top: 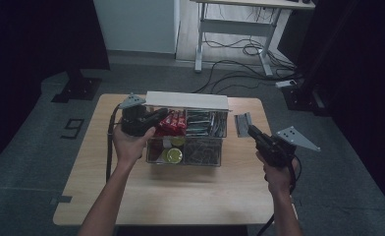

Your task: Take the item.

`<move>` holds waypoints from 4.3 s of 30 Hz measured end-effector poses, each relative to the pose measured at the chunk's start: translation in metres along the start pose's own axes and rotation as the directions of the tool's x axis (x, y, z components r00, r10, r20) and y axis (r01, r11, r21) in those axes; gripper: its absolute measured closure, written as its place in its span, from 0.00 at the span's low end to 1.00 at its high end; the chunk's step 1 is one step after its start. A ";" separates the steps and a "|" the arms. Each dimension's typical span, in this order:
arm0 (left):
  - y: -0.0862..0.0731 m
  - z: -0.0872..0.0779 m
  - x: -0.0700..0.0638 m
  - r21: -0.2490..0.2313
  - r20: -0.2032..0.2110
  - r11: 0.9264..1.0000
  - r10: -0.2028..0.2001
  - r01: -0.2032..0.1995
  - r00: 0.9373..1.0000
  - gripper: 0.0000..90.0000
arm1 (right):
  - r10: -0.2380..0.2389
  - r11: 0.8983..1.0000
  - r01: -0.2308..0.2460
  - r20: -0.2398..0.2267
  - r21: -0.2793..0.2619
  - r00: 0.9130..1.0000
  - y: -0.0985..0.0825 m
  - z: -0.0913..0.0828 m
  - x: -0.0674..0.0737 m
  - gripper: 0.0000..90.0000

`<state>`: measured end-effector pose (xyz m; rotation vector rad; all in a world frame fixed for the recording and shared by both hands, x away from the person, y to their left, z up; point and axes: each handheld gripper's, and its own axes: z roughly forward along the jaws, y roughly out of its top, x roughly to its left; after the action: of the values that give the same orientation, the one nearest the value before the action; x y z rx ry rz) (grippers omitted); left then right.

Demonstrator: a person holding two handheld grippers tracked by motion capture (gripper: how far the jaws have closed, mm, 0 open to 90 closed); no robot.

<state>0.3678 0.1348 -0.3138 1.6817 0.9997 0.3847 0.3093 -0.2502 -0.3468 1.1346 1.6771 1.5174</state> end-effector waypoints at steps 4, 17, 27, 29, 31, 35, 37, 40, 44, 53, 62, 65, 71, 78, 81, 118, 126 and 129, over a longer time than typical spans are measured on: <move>0.000 0.000 0.000 0.000 0.000 1.000 0.000 0.000 1.000 1.00 | 0.002 1.000 -0.002 0.005 0.001 1.000 -0.002 -0.001 -0.003 1.00; 0.000 0.001 -0.001 0.002 0.000 1.000 0.002 -0.002 1.000 1.00 | 0.010 1.000 -0.010 0.021 0.013 1.000 -0.010 -0.003 -0.010 1.00; -0.001 0.001 -0.001 0.004 -0.001 1.000 0.005 -0.005 1.000 1.00 | 0.016 0.999 -0.017 0.034 0.034 0.999 -0.018 -0.001 -0.017 1.00; -0.001 0.002 -0.001 0.005 0.000 1.000 0.005 -0.005 1.000 1.00 | 0.018 0.999 -0.020 0.037 0.038 0.999 -0.020 -0.001 -0.018 1.00; -0.001 0.002 -0.001 0.004 0.000 1.000 0.004 -0.004 1.000 1.00 | 0.025 0.998 -0.027 0.041 0.050 0.999 -0.024 0.001 -0.020 1.00; -0.001 0.002 -0.001 0.005 0.001 1.000 0.004 -0.004 1.000 1.00 | 0.026 0.998 -0.029 0.047 0.058 0.999 -0.028 0.002 -0.022 1.00; -0.001 0.002 -0.001 0.002 0.000 1.000 0.001 -0.001 1.000 1.00 | 0.028 0.997 -0.031 0.051 0.067 0.998 -0.032 0.003 -0.024 1.00; -0.001 0.002 -0.001 0.005 0.000 1.000 0.005 -0.005 1.000 1.00 | 0.034 0.996 -0.038 0.056 0.077 0.998 -0.037 0.004 -0.026 1.00; -0.001 0.002 -0.001 0.003 0.000 1.000 0.002 -0.002 1.000 1.00 | 0.043 0.995 -0.048 0.059 0.092 0.997 -0.044 0.007 -0.029 1.00; -0.001 0.003 -0.002 0.004 0.001 1.000 0.003 -0.003 1.000 1.00 | 0.054 0.991 -0.061 0.066 0.122 0.996 -0.060 0.011 -0.034 1.00; -0.001 0.003 -0.002 0.008 0.000 1.000 0.007 -0.007 1.000 1.00 | 0.073 0.985 -0.082 0.063 0.151 0.995 -0.080 0.015 -0.037 1.00; -0.001 0.003 -0.002 0.008 -0.001 1.000 0.007 -0.007 1.000 1.00 | 0.078 0.983 -0.088 0.065 0.159 0.995 -0.085 0.016 -0.039 1.00; -0.002 0.003 -0.003 0.007 -0.001 1.000 0.006 -0.006 1.000 1.00 | 0.087 0.979 -0.097 0.066 0.178 0.994 -0.095 0.018 -0.039 1.00; -0.002 0.004 -0.003 0.005 -0.002 1.000 0.003 -0.003 1.000 1.00 | 0.092 0.976 -0.104 0.069 0.194 0.993 -0.104 0.020 -0.039 1.00; -0.002 0.004 -0.003 0.007 -0.003 1.000 0.004 -0.004 1.000 1.00 | 0.096 0.974 -0.109 0.069 0.200 0.993 -0.108 0.021 -0.040 1.00; -0.004 0.006 -0.003 0.012 -0.002 1.000 0.006 -0.006 1.000 1.00 | 0.125 0.935 -0.153 0.106 0.320 0.986 -0.152 0.043 -0.053 1.00; -0.004 0.005 -0.003 0.014 -0.003 1.000 0.006 -0.006 1.000 1.00 | 0.152 0.928 -0.194 0.151 0.318 0.977 -0.159 0.042 -0.067 0.99; -0.004 0.006 -0.003 0.015 -0.004 1.000 0.006 -0.006 1.000 1.00 | 0.152 0.925 -0.203 0.175 0.322 0.973 -0.161 0.041 -0.072 0.99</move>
<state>0.3681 0.1290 -0.3188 1.6989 1.0025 0.3854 0.3459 -0.2920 -0.5192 1.5781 1.8171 1.2392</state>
